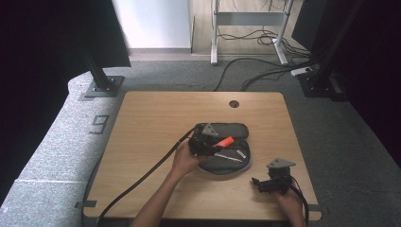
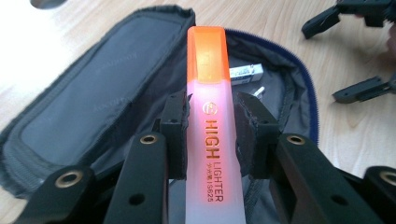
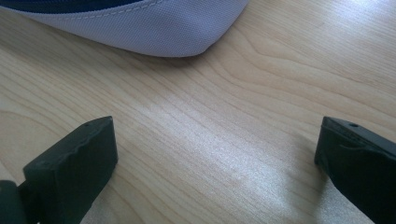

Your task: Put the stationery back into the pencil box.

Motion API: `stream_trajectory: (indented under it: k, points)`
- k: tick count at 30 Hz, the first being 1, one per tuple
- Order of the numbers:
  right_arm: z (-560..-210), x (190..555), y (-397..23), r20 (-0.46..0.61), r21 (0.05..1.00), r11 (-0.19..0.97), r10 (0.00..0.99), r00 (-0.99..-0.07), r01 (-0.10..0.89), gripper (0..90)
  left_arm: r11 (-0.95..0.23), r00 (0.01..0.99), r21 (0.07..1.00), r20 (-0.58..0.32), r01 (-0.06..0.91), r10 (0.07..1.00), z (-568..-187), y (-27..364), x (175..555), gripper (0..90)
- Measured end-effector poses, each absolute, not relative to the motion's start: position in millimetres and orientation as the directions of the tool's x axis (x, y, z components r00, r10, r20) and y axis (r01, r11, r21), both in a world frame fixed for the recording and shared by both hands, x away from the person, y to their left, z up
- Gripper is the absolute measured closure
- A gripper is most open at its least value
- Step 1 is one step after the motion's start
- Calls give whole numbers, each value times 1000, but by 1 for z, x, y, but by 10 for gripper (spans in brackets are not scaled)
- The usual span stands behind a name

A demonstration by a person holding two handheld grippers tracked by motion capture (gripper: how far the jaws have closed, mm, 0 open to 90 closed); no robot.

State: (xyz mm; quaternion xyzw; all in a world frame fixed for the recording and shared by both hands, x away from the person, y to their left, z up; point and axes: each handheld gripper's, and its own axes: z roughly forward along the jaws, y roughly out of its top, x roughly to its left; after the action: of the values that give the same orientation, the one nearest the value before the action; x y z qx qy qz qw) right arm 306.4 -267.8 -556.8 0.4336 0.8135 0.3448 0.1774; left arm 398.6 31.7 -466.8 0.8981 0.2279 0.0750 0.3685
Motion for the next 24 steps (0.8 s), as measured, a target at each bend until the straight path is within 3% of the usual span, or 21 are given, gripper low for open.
stream_trajectory:
  k: [24]
  points:
    - [-557, 306, -268, 11, 714, 386, 828, -561, 584, 0, -683, 890, 633, -21, 365, 456, -508, 13, 396, 650]
